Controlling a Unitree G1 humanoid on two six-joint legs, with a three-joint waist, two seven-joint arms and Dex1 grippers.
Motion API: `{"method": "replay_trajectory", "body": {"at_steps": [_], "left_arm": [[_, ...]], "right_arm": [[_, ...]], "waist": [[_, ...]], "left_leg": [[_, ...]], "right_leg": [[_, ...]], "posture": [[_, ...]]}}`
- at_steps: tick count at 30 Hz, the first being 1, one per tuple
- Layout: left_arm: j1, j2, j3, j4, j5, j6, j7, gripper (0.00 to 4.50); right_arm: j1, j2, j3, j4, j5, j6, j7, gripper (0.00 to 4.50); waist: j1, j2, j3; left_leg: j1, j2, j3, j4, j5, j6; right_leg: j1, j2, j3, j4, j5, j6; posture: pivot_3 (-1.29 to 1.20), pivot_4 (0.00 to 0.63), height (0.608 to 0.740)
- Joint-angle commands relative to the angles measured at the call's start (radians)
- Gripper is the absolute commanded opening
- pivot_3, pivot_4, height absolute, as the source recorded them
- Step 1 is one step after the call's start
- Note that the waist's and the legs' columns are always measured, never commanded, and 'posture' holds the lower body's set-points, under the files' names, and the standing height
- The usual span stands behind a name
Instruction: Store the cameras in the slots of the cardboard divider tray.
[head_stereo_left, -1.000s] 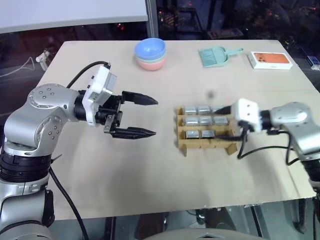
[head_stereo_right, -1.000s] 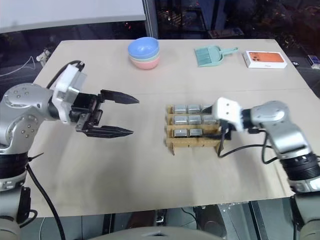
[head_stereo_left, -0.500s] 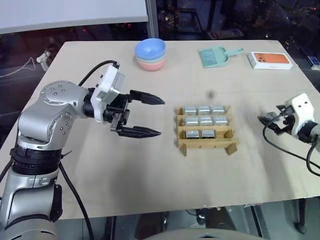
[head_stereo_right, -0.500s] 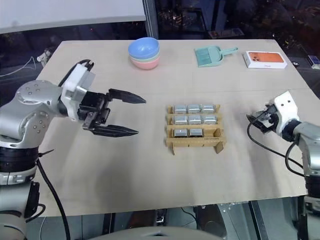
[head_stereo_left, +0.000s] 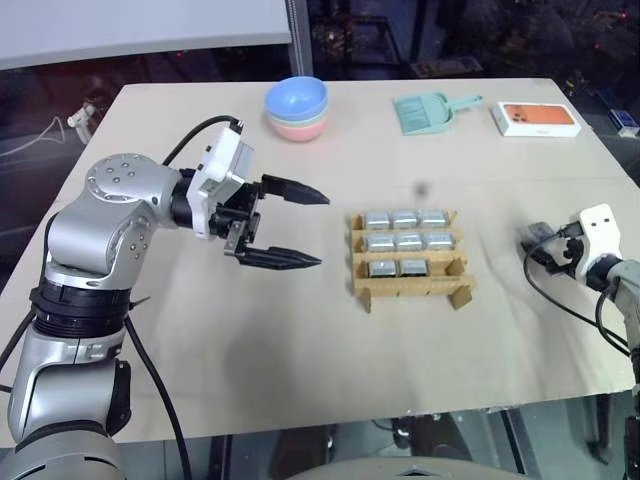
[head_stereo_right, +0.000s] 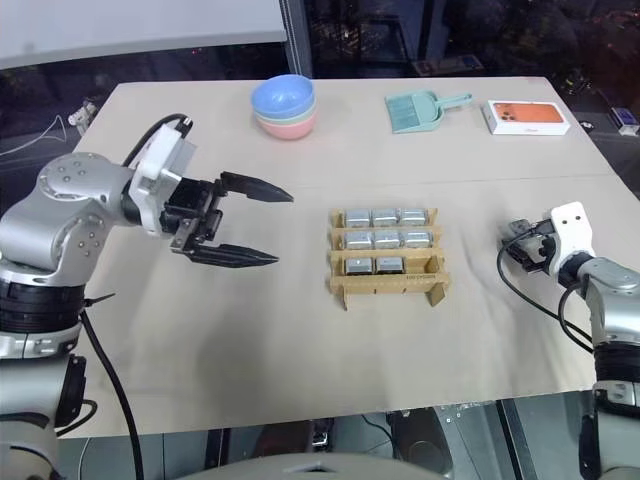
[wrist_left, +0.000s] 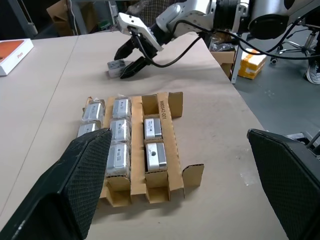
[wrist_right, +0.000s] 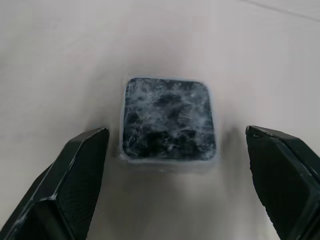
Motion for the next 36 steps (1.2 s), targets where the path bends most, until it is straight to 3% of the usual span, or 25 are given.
{"method": "replay_trajectory", "body": {"at_steps": [1, 3, 4, 10, 14, 18, 26, 36], "left_arm": [[-0.003, 0.013, 0.018, -0.035, 0.0, 0.001, 0.009, 4.5], [-0.002, 0.012, 0.017, -0.035, 0.0, 0.002, 0.013, 4.5], [-0.001, 0.012, 0.018, -0.037, -0.002, 0.004, 0.016, 4.5], [0.019, -0.098, 0.105, -0.072, -0.239, 0.196, 0.125, 4.5], [0.087, -0.158, 0.059, -0.088, -0.266, 0.311, 0.239, 4.5], [0.051, -0.221, 0.019, -0.068, -0.259, 0.396, 0.341, 4.5], [-0.017, -0.354, 0.011, 0.001, -0.249, 0.497, 0.522, 4.5], [-0.026, -0.362, 0.044, 0.019, -0.248, 0.511, 0.536, 4.5]], "right_arm": [[-0.023, -0.006, -0.016, 0.02, 0.012, -0.052, 0.011, 3.06], [-0.025, -0.007, -0.009, 0.024, 0.012, -0.066, 0.018, 2.06], [-0.024, -0.007, -0.007, 0.023, 0.013, -0.069, 0.022, 1.97], [0.011, 0.015, -0.016, -0.21, 0.103, -0.047, 0.084, 1.97], [0.04, 0.018, 0.132, -0.515, 0.02, -0.188, 0.135, 1.97], [0.008, 0.051, 0.299, -0.641, -0.132, -0.386, 0.124, 1.97], [-0.106, 0.128, 0.463, -0.623, -0.362, -0.708, 0.046, 1.97], [-0.127, 0.145, 0.492, -0.608, -0.441, -0.799, 0.011, 1.97]], "waist": [[0.0, 0.0, 0.0], [0.0, 0.0, 0.0], [0.0, 0.0, 0.0], [0.0, 0.001, 0.0], [-0.005, 0.002, 0.0], [-0.001, 0.002, 0.0], [0.005, 0.002, 0.0], [0.003, 0.002, 0.0]], "left_leg": [[0.0, 0.0, 0.0, 0.0, 0.0, 0.0], [0.0, 0.0, 0.0, 0.0, 0.0, 0.0], [0.0, 0.0, 0.0, 0.0, 0.0, 0.0], [0.0, 0.001, -0.003, 0.0, 0.0, 0.0], [0.001, 0.001, -0.003, -0.001, 0.0, 0.0], [0.001, 0.001, -0.004, 0.0, 0.0, 0.0], [0.0, -0.001, -0.004, 0.001, 0.003, -0.005], [0.0, 0.0, -0.004, 0.0, 0.003, -0.006]], "right_leg": [[0.0, 0.0, 0.0, 0.0, 0.0, 0.0], [0.0, 0.0, 0.0, 0.0, 0.0, 0.0], [0.0, 0.0, 0.0, 0.0, 0.0, 0.0], [0.0, 0.0, 0.0, 0.0, 0.0, 0.0], [0.0, 0.001, 0.001, 0.001, 0.0, 0.0], [0.0, 0.001, -0.001, 0.002, 0.0, 0.0], [0.0, -0.001, 0.0, 0.0, 0.0, 0.0], [0.0, -0.001, -0.001, 0.001, 0.0, 0.0]], "posture": [[0.0, 0.15, 0.74], [0.0, 0.15, 0.74], [0.0, 0.15, 0.74], [0.0, 0.15, 0.74], [0.0, 0.15, 0.74], [0.0, 0.15, 0.74], [0.0, 0.15, 0.74], [0.0, 0.15, 0.74]]}}
